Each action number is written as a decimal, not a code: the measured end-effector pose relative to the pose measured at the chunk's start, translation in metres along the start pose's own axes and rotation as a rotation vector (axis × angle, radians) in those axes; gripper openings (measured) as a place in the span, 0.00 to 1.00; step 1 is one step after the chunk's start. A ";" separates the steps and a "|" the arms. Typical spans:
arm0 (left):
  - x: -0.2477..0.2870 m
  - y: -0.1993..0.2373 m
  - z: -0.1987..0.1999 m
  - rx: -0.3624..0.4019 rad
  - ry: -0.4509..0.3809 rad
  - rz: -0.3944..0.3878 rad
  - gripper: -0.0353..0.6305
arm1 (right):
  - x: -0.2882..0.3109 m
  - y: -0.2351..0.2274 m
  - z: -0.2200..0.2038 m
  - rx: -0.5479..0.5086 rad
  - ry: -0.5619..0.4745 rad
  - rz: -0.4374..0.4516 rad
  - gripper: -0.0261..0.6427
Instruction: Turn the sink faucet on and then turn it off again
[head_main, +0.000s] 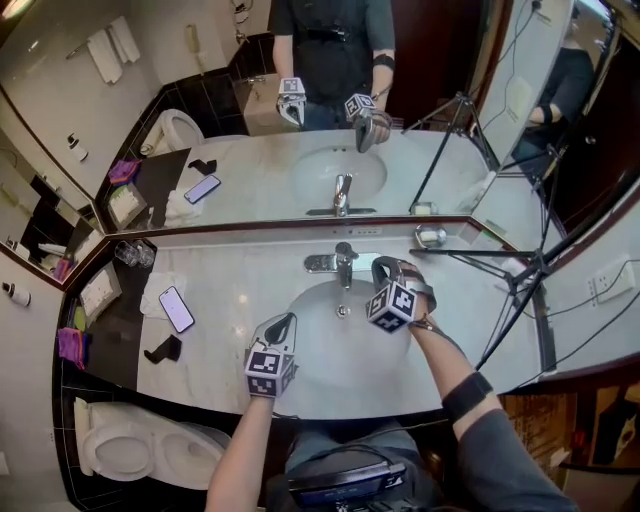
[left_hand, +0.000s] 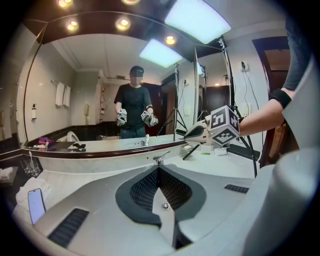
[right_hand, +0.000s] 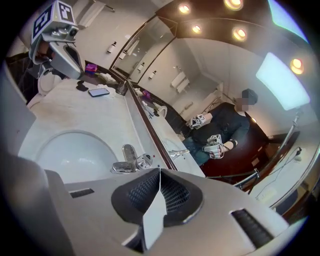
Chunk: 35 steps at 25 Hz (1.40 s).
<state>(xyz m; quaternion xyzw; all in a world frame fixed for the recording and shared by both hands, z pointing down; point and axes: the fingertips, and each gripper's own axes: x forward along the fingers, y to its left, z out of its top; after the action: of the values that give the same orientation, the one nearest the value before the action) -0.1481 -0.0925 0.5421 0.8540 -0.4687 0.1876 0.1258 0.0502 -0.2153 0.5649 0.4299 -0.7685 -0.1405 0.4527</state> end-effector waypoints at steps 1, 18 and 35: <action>-0.001 0.002 0.000 0.002 -0.001 0.006 0.06 | -0.007 0.000 -0.002 0.035 0.001 -0.005 0.07; -0.008 0.002 0.012 -0.003 -0.044 0.006 0.06 | -0.112 0.015 -0.071 0.754 -0.082 -0.025 0.06; -0.016 -0.015 0.010 -0.001 -0.042 -0.017 0.06 | -0.128 0.046 -0.113 0.875 -0.084 0.007 0.06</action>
<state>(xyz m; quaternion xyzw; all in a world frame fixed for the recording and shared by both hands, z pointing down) -0.1410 -0.0764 0.5256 0.8617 -0.4639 0.1684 0.1180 0.1459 -0.0679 0.5809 0.5726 -0.7747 0.1824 0.1966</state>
